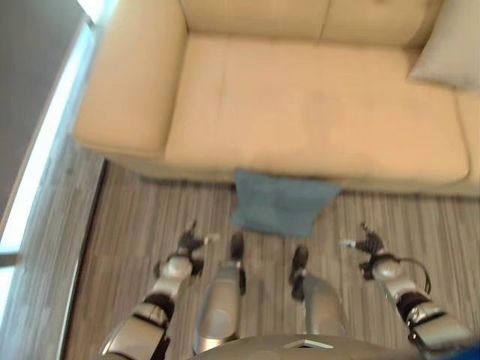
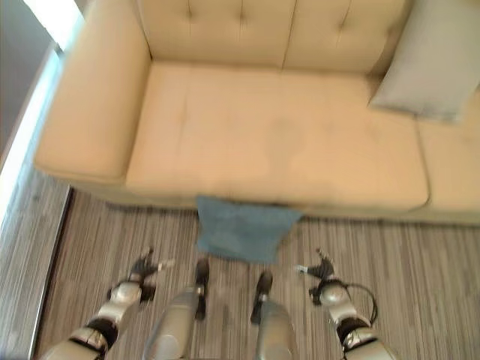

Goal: Pick up all the scattered cushions and arrange them neatly on the sofa.

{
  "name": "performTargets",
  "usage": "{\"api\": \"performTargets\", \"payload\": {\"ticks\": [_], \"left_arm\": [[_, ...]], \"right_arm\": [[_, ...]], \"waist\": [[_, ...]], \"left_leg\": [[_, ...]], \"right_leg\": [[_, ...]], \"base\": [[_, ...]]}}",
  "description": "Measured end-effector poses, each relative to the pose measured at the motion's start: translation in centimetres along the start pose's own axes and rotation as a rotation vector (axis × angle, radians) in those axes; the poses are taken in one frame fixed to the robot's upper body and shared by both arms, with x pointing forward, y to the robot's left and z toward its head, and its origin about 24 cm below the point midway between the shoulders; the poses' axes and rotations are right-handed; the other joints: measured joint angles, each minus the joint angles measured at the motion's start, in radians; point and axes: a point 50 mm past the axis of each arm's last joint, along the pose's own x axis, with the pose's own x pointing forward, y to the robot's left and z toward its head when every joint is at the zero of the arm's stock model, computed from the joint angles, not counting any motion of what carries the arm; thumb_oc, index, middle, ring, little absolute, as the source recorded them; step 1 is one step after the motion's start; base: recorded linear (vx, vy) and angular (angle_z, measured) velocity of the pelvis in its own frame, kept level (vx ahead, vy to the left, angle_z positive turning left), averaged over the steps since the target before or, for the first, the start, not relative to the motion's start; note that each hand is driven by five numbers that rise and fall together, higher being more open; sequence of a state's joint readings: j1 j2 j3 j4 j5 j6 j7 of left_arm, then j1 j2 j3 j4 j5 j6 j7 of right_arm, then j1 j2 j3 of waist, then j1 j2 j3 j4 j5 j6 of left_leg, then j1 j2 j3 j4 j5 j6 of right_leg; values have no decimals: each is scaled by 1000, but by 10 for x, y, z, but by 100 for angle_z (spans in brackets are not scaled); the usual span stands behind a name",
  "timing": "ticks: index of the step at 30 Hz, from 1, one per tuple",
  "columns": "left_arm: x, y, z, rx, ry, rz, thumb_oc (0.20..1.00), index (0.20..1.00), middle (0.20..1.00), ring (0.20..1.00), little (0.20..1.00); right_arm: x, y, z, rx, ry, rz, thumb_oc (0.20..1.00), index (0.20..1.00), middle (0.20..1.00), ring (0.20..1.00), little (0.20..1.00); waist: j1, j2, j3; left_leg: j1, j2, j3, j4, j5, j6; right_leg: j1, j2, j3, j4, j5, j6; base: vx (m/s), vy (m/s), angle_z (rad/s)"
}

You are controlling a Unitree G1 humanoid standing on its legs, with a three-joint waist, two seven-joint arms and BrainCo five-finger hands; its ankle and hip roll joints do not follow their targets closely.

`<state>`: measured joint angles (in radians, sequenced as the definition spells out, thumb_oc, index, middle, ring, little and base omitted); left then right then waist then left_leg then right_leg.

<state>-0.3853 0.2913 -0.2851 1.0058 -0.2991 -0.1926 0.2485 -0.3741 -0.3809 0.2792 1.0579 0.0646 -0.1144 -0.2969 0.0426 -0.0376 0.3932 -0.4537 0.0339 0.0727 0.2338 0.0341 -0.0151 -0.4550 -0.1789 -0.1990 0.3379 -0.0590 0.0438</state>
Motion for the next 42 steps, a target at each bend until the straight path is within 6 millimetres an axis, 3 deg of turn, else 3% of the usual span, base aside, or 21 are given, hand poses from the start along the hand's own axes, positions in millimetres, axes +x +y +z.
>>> {"api": "performTargets", "payload": {"ticks": [3,4,6,8,9,11,15,20,24,30,31,35,40,42], "left_arm": [[10,-3,33,-22,-99,27,1000,1000,1000,1000,1000],[16,-2,59,-47,-168,45,1000,1000,1000,1000,1000],[21,0,79,-58,-221,66,1000,1000,1000,1000,1000],[26,-3,130,-74,-351,75,1000,1000,1000,1000,1000],[27,-5,143,-74,-379,77,1000,1000,1000,1000,1000],[25,-7,189,-104,-492,100,1000,1000,1000,1000,1000],[20,-7,226,-112,-589,127,1000,1000,1000,1000,1000],[18,16,240,-103,-635,290,1000,1000,1000,1000,1000],[15,23,242,-156,-639,378,1000,1000,1000,1000,1000],[16,44,240,-160,-635,460,1000,1000,1000,1000,1000],[16,49,242,-158,-640,463,1000,1000,1000,1000,1000],[15,53,253,-175,-656,435,1000,1000,1000,1000,1000],[7,48,283,-228,-731,356,1000,1000,1000,1000,1000],[-2,42,308,-247,-793,322,1000,1000,1000,1000,1000]], "right_arm": [[7,-6,28,22,-82,-74,1000,1000,1000,1000,1000],[11,-10,49,26,-143,-117,1000,1000,1000,1000,1000],[15,-14,72,45,-202,-157,1000,1000,1000,1000,1000],[20,-26,115,63,-306,-240,1000,1000,1000,1000,1000],[21,-32,127,64,-334,-270,1000,1000,1000,1000,1000],[19,-48,169,116,-429,-372,1000,1000,1000,1000,1000],[15,-63,191,156,-495,-466,1000,1000,1000,1000,1000],[10,-90,203,214,-565,-588,1000,1000,1000,1000,1000],[8,-92,198,236,-564,-621,1000,1000,1000,1000,1000],[7,-94,196,265,-567,-644,1000,1000,1000,1000,1000],[5,-95,201,276,-585,-643,1000,1000,1000,1000,1000],[4,-97,209,292,-604,-647,1000,1000,1000,1000,1000],[-5,-108,242,329,-692,-663,1000,1000,1000,1000,1000],[-13,-114,263,350,-748,-671,1000,1000,1000,1000,1000]], "waist": [[-16,5,33],[-35,13,43],[-44,15,56],[-64,30,78],[-72,38,84],[-88,51,109],[-94,53,119],[-92,51,120],[-90,44,123],[-94,21,117],[-95,4,106],[-106,-16,97],[-110,-25,93],[-107,-25,93]], "left_leg": [[-63,6,17,33,-10,-5],[-126,7,26,73,-19,2],[-179,6,40,90,-19,3],[-285,6,67,127,-14,20],[-312,6,70,135,-14,21],[-404,4,90,164,-14,33],[-469,5,88,194,-21,37],[-604,23,77,340,-81,41],[-688,26,48,428,-104,38],[-737,14,36,410,-92,33],[-751,11,37,393,-85,31],[-789,2,31,381,-66,33],[-859,1,32,396,-70,38],[-893,-2,33,394,-71,40]], "right_leg": [[-76,-6,25,37,-10,-6],[-143,-8,49,69,-12,-5],[-205,-12,64,88,-7,-6],[-322,-13,99,110,14,-3],[-351,-15,105,112,21,-6],[-449,-16,133,138,39,6],[-518,-20,136,173,30,-2],[-645,-16,144,298,-17,-18],[-714,-20,135,384,-53,-27],[-765,-31,129,378,-52,-28],[-784,-31,130,366,-44,-26],[-821,-33,130,357,-36,-23],[-885,-34,131,358,-29,-16],[-921,-35,133,358,-29,-14]], "base": [[-81,54,-17],[-89,54,-19],[-111,88,-20],[-97,119,-23],[-55,84,-22],[-7,22,-15],[4,10,-1],[31,-35,-3],[5,-24,11],[-21,-11,6],[-21,-10,-5],[10,5,4],[12,9,-1],[46,0,0]]}}
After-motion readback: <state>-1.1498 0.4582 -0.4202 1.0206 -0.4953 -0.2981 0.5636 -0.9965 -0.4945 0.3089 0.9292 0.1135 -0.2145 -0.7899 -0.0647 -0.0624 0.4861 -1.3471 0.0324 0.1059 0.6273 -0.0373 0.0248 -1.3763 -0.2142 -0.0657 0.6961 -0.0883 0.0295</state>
